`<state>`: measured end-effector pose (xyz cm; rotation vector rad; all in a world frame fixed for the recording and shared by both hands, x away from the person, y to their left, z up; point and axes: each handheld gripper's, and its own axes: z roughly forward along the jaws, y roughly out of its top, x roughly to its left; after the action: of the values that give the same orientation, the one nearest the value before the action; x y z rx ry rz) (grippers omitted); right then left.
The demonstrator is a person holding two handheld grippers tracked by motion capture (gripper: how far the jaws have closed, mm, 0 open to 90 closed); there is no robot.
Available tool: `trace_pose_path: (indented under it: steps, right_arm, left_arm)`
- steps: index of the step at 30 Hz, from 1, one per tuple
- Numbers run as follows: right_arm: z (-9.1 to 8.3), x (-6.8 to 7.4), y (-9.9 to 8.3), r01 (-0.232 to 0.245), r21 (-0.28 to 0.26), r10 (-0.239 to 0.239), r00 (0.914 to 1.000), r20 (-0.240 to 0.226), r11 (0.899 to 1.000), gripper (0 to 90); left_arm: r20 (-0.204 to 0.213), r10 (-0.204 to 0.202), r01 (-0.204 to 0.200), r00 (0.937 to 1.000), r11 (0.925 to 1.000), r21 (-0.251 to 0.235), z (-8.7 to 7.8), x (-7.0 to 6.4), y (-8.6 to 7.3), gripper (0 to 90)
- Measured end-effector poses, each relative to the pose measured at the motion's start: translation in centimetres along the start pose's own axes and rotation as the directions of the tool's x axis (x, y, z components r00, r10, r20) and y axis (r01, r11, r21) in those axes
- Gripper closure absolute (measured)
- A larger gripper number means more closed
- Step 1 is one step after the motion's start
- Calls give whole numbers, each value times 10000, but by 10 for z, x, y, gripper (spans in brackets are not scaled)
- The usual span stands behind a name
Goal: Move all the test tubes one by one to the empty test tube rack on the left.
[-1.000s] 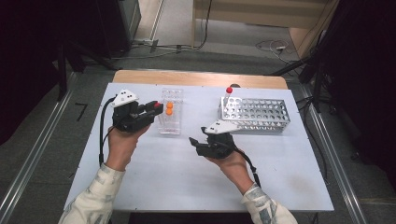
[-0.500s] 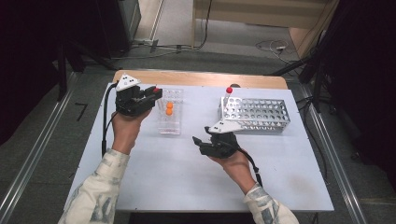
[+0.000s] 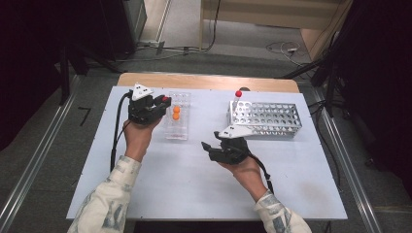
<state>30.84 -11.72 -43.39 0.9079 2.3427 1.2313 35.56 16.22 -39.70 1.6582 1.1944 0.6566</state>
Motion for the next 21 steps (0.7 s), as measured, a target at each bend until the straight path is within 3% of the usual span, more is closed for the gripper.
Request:
trace_pose_path:
  steps: [12, 18, 21]
  right_arm:
    - [0, 1, 0, -13, 54, 13, 10000, -27, 10000, 395]
    - [-1, -2, 0, -80, -15, 80, 10000, 46, 10000, 394]
    - [-3, -5, 1, -121, -106, 123, 9997, 190, 9999, 390]
  left_arm:
    - [67, -186, 182, 9998, 9986, 504, 12, 1, -17, 676]
    - [177, -453, 448, 9988, 9987, 249, 4, 4, -14, 645]
    - [258, -714, 710, 9971, 9974, 149, -2, 6, -13, 579]
